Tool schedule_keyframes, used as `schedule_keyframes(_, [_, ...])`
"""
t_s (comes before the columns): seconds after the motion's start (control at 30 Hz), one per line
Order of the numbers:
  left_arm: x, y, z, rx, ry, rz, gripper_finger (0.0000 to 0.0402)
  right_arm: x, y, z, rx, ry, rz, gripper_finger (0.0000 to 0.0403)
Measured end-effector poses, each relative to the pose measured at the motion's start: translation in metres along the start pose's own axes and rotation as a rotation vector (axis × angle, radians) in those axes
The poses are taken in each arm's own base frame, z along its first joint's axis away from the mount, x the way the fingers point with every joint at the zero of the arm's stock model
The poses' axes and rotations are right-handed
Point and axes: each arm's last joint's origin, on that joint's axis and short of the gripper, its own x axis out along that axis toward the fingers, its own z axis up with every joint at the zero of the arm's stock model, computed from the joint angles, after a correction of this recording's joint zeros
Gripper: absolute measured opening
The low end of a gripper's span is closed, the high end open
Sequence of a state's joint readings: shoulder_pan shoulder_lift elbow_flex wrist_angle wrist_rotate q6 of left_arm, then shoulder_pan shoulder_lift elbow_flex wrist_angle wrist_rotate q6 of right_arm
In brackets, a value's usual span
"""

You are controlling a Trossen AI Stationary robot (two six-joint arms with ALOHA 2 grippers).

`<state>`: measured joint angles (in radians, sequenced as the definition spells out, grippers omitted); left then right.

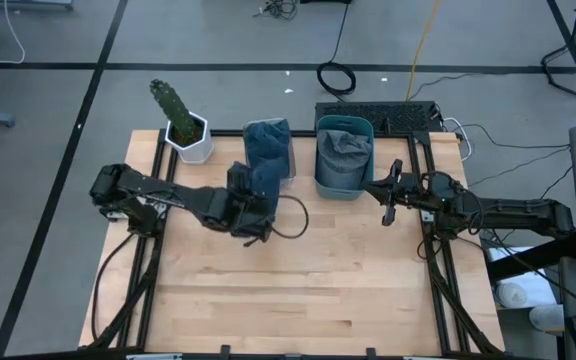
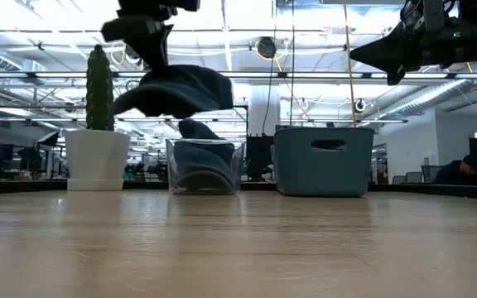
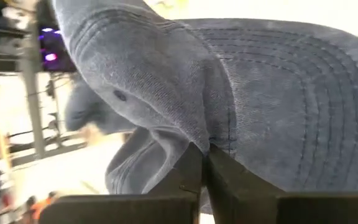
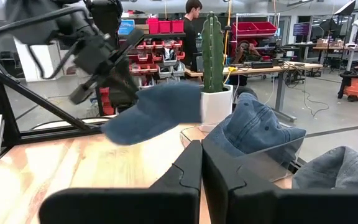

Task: Pick & Place hat
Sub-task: Put the blue cap into the transparent bin

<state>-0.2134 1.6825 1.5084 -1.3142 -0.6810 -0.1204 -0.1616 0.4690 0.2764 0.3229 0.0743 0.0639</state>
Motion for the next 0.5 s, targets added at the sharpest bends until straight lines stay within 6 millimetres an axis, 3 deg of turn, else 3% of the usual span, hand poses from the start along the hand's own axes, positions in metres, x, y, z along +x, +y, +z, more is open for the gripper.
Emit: schedule_keyframes(0.5, [0.037, 0.056, 0.003, 0.049, 0.084, 0.203, 0.0006, 0.0, 0.0, 0.0, -0.007, 0.0, -0.003, 0.0])
